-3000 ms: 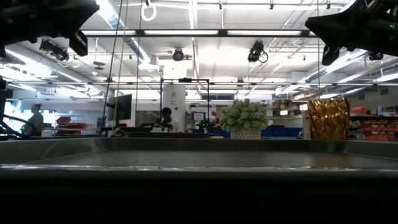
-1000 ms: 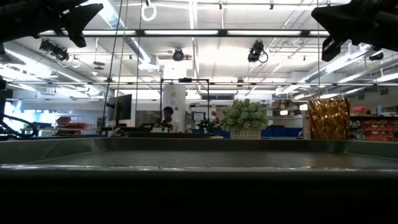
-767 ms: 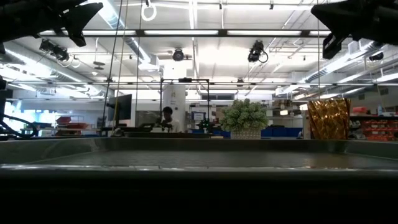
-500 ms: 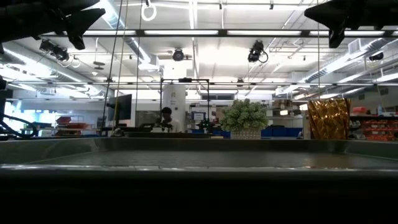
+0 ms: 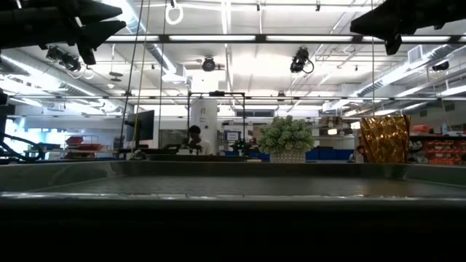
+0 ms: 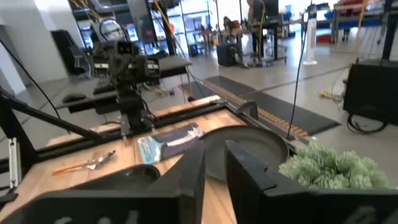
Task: Pick and place plate/cup/fork/spoon on tray
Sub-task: Put the yellow cup on the black tray
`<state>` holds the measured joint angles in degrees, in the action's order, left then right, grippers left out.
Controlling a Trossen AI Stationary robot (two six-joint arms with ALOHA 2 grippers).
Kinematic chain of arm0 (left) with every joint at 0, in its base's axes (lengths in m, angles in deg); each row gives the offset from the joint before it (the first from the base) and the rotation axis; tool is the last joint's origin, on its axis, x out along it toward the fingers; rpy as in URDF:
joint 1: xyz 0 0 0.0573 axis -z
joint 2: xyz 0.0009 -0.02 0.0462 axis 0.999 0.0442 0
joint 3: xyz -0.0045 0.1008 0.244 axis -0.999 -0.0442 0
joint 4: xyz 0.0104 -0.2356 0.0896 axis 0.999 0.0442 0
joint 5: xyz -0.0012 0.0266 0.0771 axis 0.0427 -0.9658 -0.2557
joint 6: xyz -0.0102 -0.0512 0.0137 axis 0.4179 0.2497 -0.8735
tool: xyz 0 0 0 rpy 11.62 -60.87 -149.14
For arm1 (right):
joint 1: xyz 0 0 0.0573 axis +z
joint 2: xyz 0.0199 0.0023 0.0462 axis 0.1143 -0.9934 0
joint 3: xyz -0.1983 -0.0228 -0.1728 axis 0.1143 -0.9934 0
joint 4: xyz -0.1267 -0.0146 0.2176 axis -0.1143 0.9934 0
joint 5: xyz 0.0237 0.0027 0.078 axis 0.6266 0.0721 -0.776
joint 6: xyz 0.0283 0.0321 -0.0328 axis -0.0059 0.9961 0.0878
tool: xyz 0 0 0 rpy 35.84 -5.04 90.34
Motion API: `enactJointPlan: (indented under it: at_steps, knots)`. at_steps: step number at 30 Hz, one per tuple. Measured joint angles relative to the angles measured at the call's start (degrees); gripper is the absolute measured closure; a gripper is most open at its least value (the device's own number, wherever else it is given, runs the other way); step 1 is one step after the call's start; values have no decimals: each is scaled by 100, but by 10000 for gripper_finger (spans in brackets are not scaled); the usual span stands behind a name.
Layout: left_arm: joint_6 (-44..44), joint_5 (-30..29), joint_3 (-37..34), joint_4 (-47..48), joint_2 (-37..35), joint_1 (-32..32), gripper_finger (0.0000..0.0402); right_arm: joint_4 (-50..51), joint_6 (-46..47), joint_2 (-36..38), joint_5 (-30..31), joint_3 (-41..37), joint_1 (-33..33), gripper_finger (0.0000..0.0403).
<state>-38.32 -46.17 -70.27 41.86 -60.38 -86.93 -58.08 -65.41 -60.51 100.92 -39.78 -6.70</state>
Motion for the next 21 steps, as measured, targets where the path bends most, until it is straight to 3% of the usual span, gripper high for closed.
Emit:
enactJointPlan:
  at_steps: [9, 21]
  knots:
    - [2, 0, 0, 50, 0, 0, 253, 43, 109, -515, 57, 6, 0, 273]
    - [2, 0, 2, 243, 2, 0, 253, 1476, 130, -1004, 315, 1009, 0, 219]
